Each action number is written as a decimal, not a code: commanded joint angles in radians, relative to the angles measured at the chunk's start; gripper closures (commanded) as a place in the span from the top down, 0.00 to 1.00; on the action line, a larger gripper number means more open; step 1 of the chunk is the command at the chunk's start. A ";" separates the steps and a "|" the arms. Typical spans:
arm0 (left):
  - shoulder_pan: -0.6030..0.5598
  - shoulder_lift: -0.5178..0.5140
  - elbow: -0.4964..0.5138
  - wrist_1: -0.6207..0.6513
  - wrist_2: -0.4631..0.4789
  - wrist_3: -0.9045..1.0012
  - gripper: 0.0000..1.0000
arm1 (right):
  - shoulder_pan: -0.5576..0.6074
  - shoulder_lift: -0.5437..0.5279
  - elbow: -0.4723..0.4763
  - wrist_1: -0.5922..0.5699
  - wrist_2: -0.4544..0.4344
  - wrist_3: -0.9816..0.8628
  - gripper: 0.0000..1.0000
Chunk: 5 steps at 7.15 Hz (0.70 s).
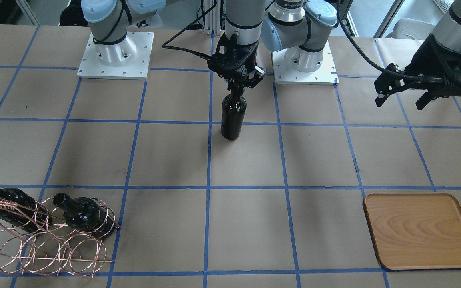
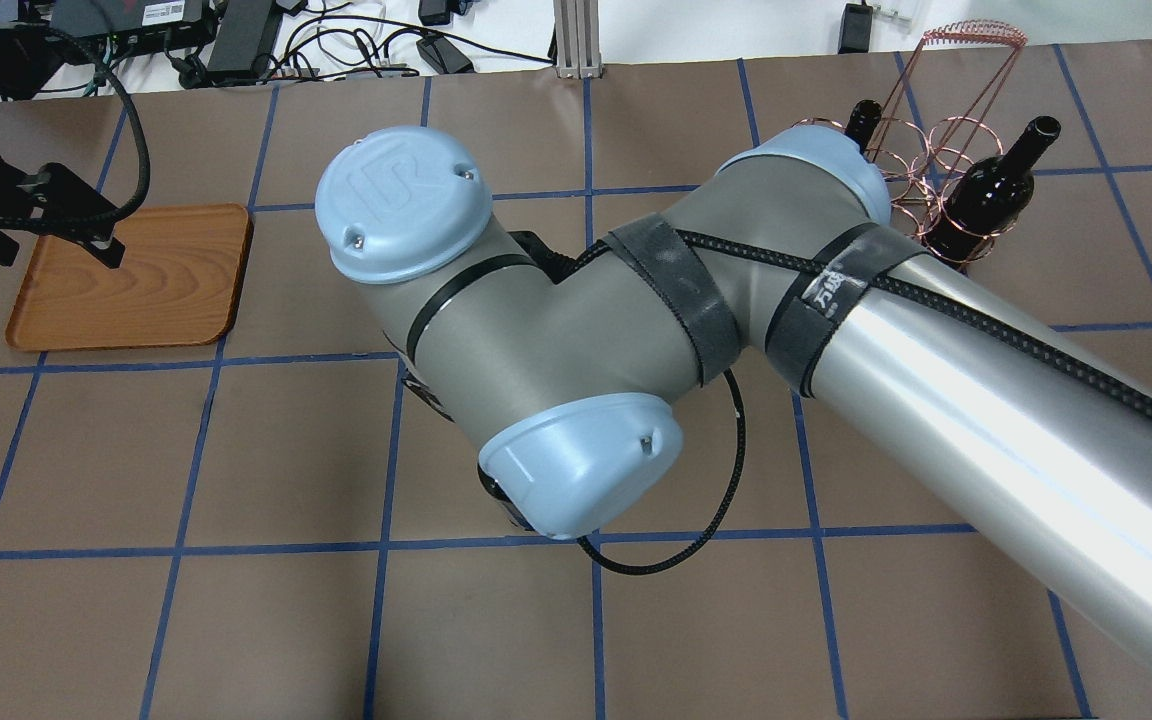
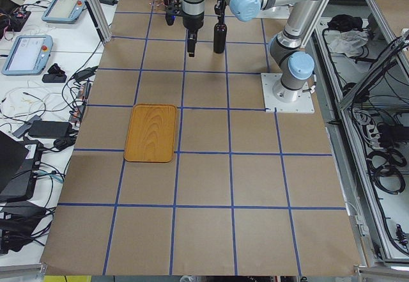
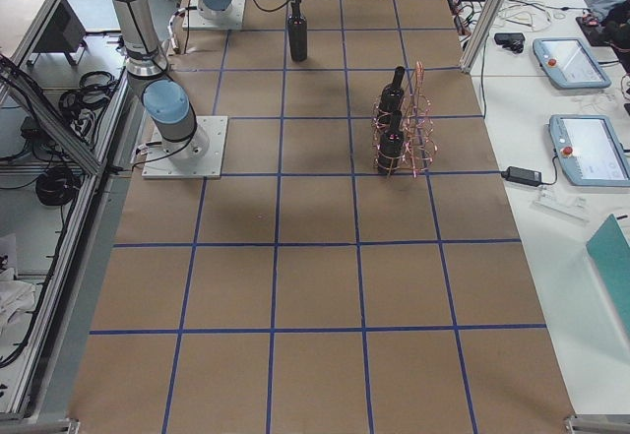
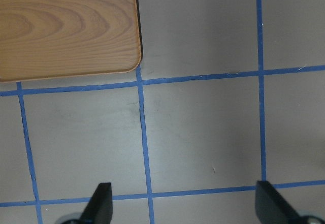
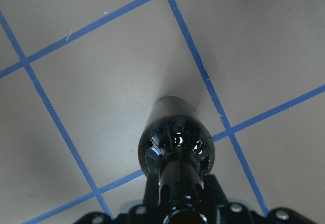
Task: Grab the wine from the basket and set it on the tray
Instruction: 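Carry the bottle with the right gripper toward the table center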
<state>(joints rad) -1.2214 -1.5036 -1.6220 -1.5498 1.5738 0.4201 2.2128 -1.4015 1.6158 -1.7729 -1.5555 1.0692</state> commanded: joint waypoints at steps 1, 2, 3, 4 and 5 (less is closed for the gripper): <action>-0.012 -0.003 0.001 0.000 0.000 -0.004 1.00 | 0.002 0.001 -0.001 0.004 0.000 -0.002 0.00; -0.013 -0.004 0.001 -0.001 -0.001 -0.004 1.00 | 0.002 0.001 -0.001 0.003 0.000 -0.002 0.00; -0.013 -0.004 0.001 0.000 -0.003 -0.004 1.00 | 0.002 0.002 -0.001 0.001 -0.002 -0.012 0.40; -0.013 -0.007 0.001 -0.001 -0.005 -0.004 1.00 | 0.005 0.005 0.001 0.001 -0.002 -0.021 0.78; -0.012 -0.007 0.001 -0.010 -0.005 -0.004 1.00 | 0.005 0.004 0.001 0.001 -0.002 -0.021 1.00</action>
<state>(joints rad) -1.2343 -1.5099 -1.6214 -1.5528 1.5701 0.4157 2.2170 -1.3978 1.6160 -1.7715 -1.5568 1.0522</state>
